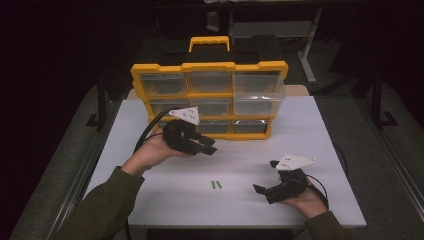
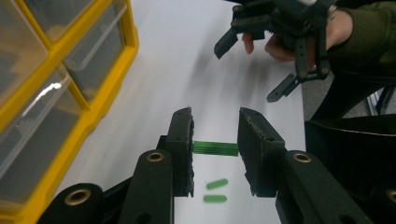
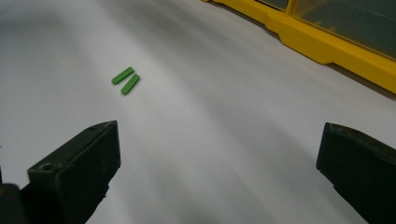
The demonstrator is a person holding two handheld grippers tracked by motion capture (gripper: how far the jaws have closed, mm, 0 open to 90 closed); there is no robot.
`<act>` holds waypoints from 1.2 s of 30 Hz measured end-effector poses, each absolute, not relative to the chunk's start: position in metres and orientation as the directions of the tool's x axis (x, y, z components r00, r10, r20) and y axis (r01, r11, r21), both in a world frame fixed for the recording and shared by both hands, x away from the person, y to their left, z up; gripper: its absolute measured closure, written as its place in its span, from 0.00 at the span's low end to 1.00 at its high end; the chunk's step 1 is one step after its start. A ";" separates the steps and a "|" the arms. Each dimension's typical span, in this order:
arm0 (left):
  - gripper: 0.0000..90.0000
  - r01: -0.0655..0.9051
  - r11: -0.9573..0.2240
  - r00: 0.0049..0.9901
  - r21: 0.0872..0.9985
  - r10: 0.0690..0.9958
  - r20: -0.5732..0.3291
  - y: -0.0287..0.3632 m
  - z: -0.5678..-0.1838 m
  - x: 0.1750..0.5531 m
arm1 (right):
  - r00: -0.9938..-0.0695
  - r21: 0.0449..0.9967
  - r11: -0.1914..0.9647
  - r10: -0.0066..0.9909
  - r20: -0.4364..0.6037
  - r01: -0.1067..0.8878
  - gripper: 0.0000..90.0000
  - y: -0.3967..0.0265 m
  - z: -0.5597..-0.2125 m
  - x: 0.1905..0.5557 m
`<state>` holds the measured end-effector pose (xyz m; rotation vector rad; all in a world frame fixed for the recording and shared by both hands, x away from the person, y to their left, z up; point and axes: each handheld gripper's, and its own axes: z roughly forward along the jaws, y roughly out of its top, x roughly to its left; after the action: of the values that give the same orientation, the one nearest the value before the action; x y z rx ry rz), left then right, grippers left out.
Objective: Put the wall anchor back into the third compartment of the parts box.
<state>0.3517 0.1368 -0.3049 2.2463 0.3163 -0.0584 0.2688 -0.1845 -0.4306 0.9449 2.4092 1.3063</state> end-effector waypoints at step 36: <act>0.74 0.157 -0.623 0.987 0.766 0.132 -0.095 0.101 -0.162 0.401 | -0.764 0.818 0.382 0.637 0.105 0.431 0.00 -0.185 -0.431 0.269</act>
<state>0.4009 0.1011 -0.1617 2.2511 0.2005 -0.0374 0.2689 -0.1853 -0.4313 0.9503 2.4143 1.3250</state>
